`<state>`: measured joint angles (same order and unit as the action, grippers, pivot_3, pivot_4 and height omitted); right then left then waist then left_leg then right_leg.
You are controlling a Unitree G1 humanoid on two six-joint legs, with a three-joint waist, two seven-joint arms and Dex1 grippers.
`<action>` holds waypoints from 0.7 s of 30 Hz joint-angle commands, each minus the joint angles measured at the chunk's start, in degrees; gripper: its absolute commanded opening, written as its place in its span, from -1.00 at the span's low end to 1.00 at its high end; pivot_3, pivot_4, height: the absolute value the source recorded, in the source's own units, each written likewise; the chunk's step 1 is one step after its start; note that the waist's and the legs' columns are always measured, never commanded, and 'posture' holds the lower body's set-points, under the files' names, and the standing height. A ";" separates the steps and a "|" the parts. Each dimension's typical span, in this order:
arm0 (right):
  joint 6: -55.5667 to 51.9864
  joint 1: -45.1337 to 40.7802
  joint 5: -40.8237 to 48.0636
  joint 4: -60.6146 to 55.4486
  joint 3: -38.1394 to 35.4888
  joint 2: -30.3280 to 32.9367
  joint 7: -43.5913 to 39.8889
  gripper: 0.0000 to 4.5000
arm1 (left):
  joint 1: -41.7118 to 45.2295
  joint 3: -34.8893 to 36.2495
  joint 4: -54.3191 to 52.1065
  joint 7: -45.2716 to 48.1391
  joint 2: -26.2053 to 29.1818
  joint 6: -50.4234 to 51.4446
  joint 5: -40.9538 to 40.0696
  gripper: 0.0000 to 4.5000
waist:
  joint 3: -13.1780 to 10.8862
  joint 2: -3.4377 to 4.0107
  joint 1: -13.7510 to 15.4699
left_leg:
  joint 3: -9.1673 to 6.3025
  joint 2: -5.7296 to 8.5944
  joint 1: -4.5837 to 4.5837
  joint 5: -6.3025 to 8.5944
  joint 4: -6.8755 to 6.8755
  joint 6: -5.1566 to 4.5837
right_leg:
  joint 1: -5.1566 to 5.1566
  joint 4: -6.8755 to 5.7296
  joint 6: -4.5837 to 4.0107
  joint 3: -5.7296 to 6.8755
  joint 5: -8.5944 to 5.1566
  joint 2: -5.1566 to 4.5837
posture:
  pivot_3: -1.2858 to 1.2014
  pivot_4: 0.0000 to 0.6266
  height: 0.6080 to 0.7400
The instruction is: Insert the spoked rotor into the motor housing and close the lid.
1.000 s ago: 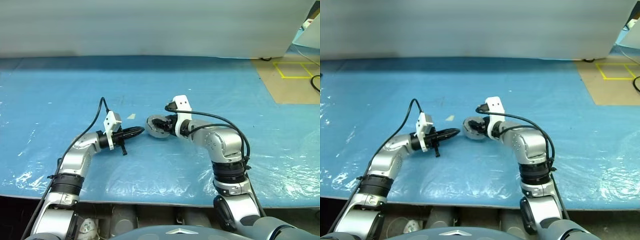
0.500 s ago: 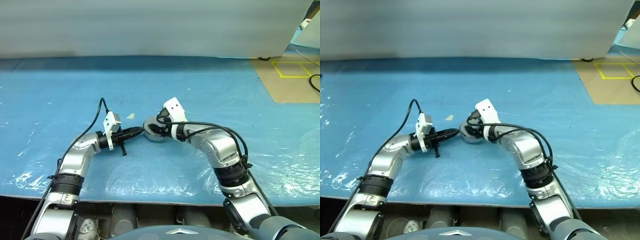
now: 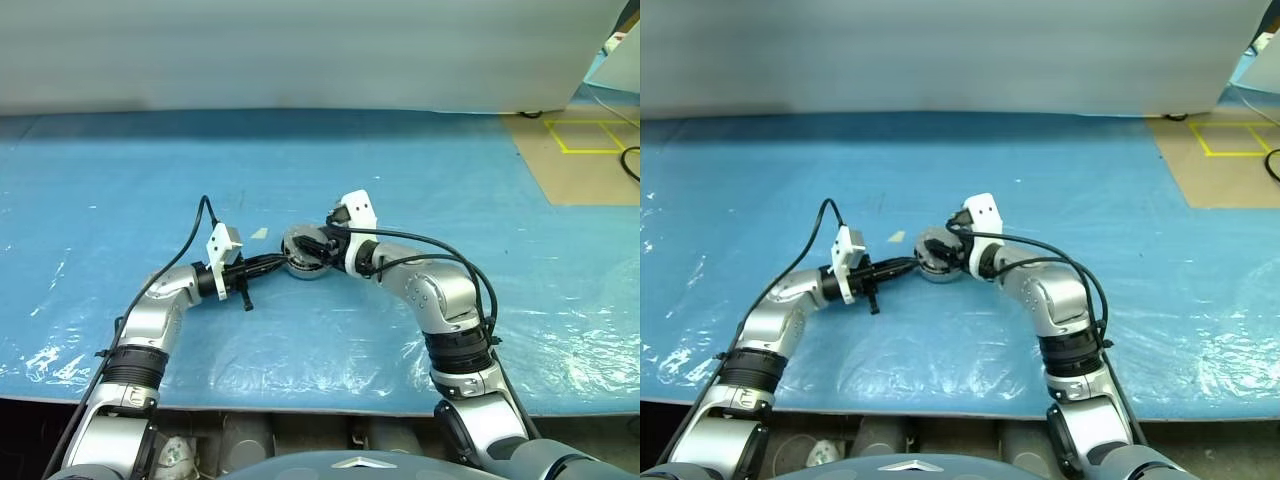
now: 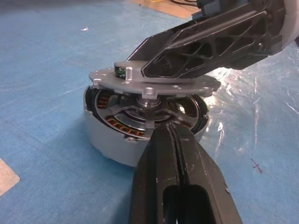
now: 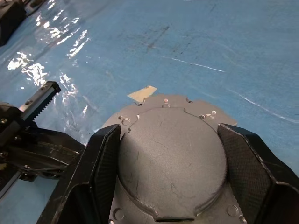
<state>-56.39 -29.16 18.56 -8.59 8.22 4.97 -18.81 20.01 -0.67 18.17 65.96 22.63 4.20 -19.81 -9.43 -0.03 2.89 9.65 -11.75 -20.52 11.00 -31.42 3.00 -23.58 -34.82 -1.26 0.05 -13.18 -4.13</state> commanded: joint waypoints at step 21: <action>26.16 -0.94 -4.00 2.05 5.75 21.22 -24.68 0.31 | 1.95 1.61 2.80 -0.31 2.22 -2.32 -0.14 -1.00 | -0.02 -0.03 0.32 | -0.05 -0.02 0.00 0.01 -0.24 -0.02 | 0.16 -0.03 -0.01 0.02 0.00 -0.02 | 0.03 -0.52 1.00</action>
<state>-34.35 -28.54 14.06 -5.94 16.24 25.33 -40.59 21.53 0.59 22.07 65.73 24.69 2.37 -19.83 -9.45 -0.07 3.21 9.58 -11.77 -20.52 11.01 -31.69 2.97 -23.42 -34.86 -1.27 0.08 -13.18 -4.14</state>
